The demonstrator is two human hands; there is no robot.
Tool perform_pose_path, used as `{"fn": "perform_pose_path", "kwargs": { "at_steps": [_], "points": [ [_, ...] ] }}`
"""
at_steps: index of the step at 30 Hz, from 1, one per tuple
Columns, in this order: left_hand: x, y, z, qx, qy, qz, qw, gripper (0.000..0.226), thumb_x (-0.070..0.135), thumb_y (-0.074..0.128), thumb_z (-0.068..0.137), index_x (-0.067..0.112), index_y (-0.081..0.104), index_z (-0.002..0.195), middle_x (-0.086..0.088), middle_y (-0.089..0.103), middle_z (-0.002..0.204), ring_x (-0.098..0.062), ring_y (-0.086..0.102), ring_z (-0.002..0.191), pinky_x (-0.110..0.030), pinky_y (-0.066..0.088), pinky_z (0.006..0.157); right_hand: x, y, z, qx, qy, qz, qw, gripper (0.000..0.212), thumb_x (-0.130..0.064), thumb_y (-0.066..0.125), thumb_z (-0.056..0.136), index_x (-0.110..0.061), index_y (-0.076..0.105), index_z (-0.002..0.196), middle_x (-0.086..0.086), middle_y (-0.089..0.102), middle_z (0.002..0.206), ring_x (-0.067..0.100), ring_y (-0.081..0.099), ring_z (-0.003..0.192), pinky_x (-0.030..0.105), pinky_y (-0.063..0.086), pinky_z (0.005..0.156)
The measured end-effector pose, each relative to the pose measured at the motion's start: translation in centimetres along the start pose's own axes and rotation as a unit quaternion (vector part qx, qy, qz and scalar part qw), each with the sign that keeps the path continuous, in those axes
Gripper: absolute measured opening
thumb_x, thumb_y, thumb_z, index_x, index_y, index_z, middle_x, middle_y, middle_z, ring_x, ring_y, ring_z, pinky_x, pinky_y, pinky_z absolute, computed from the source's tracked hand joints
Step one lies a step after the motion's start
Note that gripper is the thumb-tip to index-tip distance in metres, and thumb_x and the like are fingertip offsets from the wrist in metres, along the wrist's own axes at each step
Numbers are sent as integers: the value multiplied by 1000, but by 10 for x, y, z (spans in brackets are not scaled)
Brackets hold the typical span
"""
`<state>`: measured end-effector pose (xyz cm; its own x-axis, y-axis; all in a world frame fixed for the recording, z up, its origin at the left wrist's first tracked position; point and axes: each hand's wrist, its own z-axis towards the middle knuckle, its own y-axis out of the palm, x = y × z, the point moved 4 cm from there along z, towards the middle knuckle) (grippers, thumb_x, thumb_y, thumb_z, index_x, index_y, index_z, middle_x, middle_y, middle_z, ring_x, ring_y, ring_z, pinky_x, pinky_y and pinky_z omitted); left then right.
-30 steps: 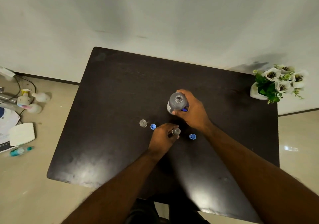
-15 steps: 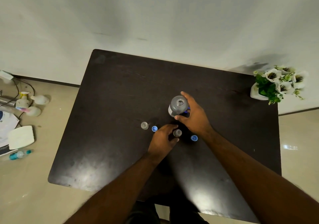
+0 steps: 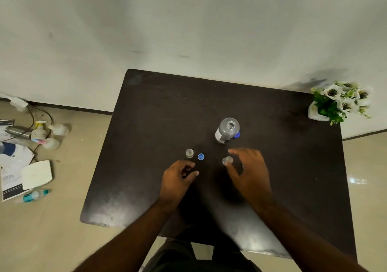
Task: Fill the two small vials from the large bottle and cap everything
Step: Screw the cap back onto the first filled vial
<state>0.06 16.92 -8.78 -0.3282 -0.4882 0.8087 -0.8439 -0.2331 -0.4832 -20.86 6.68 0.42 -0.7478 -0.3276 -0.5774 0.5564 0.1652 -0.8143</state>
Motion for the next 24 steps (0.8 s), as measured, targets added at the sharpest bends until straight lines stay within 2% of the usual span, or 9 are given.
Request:
{"fn": "perform_pose_path", "kwargs": {
  "at_steps": [3,6,8,11,14,18,21,24],
  "points": [
    [-9,-16,12,27,-8,-2,1000,30,23,89,77,40,67,88,17,72,89,2,70,84,-25,62,76,-30,26,-16,-32,3,36,999,30,-23,78,85,-19,70,114,-4,70,109,11,62,96,23,47,91],
    [-14,-25,28,34,-13,-3,999,35,18,89,77,38,62,85,10,71,91,-6,70,83,-33,63,78,-41,60,-24,-75,121,79,987,33,-28,75,88,-23,66,119,-11,67,99,0,61,79,17,51,79],
    [-15,-25,37,17,-14,-3,1000,37,17,90,76,36,62,92,10,70,98,-8,68,87,-34,62,81,-38,81,-26,-98,201,82,971,39,-31,72,89,-24,62,126,-12,68,98,2,64,82,22,53,81],
    [-16,-23,51,-11,8,36,999,46,23,89,77,29,65,116,13,66,113,-1,63,93,-20,55,80,-33,107,-25,-106,279,95,950,46,-28,71,91,-22,56,135,-10,70,95,7,67,87,32,56,86],
    [-16,-21,64,-42,33,70,996,56,26,88,78,26,64,128,15,62,120,0,59,93,-10,46,79,-30,124,-19,-79,309,110,941,48,-21,70,92,-20,55,138,-7,70,88,11,68,85,36,57,86],
    [-14,-17,76,-88,71,93,989,53,23,88,78,26,66,126,10,66,122,-4,57,107,-19,49,92,-26,137,-9,-61,320,105,939,48,-23,68,93,-24,54,138,-8,71,87,15,69,87,39,57,86],
    [-13,-16,81,-99,102,110,984,45,24,87,79,28,70,120,10,68,120,-3,55,109,-18,47,93,-24,142,-5,-55,319,107,940,48,-26,68,93,-29,54,138,-6,73,100,15,70,95,38,56,90],
    [-13,-15,83,-96,117,114,982,38,24,85,81,29,72,116,12,69,118,-3,55,110,-18,45,93,-23,145,-4,-43,313,104,943,33,-27,65,94,-30,62,127,-4,73,109,17,69,101,38,55,91]
  ]
}}
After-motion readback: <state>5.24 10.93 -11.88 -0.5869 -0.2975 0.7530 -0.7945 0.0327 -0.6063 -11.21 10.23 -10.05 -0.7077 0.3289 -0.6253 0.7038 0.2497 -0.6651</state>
